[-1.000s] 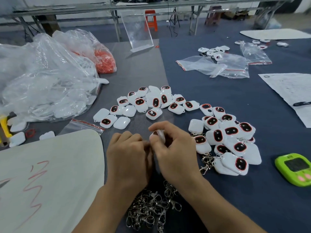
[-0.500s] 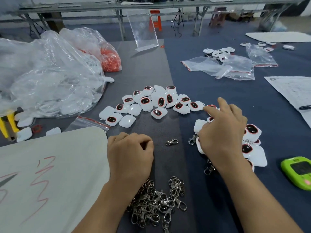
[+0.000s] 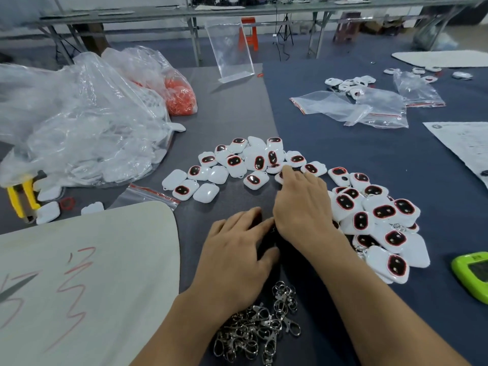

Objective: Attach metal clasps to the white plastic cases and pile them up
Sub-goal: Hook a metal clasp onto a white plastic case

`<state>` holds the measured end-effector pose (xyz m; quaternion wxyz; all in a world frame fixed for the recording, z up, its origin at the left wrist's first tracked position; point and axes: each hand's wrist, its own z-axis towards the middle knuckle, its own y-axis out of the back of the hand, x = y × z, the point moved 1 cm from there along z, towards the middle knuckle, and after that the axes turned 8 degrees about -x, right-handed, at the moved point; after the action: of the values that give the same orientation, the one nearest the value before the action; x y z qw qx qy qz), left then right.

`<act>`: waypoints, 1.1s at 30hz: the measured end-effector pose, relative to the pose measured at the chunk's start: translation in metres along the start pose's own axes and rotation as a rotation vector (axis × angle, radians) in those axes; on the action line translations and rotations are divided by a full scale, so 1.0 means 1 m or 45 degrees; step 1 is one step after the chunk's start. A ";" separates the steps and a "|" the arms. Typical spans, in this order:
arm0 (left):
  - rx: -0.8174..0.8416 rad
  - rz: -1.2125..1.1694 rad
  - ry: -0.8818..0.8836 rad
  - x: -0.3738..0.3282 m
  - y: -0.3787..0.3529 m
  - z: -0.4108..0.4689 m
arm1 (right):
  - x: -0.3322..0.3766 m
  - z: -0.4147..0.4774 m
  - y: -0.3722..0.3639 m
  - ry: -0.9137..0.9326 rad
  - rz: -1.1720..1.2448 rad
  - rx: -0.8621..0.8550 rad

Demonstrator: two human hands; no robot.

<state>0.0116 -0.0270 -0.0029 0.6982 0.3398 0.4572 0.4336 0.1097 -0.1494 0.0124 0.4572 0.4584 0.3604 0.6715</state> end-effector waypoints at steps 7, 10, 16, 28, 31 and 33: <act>-0.362 -0.158 0.175 0.006 0.018 0.001 | 0.008 -0.022 0.010 0.189 0.079 0.079; -0.184 -0.183 0.276 0.008 0.026 -0.004 | 0.012 -0.029 0.008 0.308 0.014 0.179; -0.045 -0.192 0.298 0.023 0.060 -0.006 | 0.010 -0.035 0.003 0.323 0.135 0.154; 0.540 -0.220 0.157 0.026 0.061 -0.005 | 0.020 -0.069 0.004 0.435 0.409 0.222; 0.448 -0.298 0.211 0.027 0.056 -0.007 | 0.018 -0.068 0.008 0.386 0.422 0.173; 0.359 -0.336 0.232 0.026 0.051 -0.007 | 0.017 -0.065 0.007 0.350 0.415 0.164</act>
<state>-0.0050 0.0177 0.0301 0.6503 0.3306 0.6151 0.2993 0.0438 -0.1402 0.0032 0.2589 0.4429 0.3828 0.7683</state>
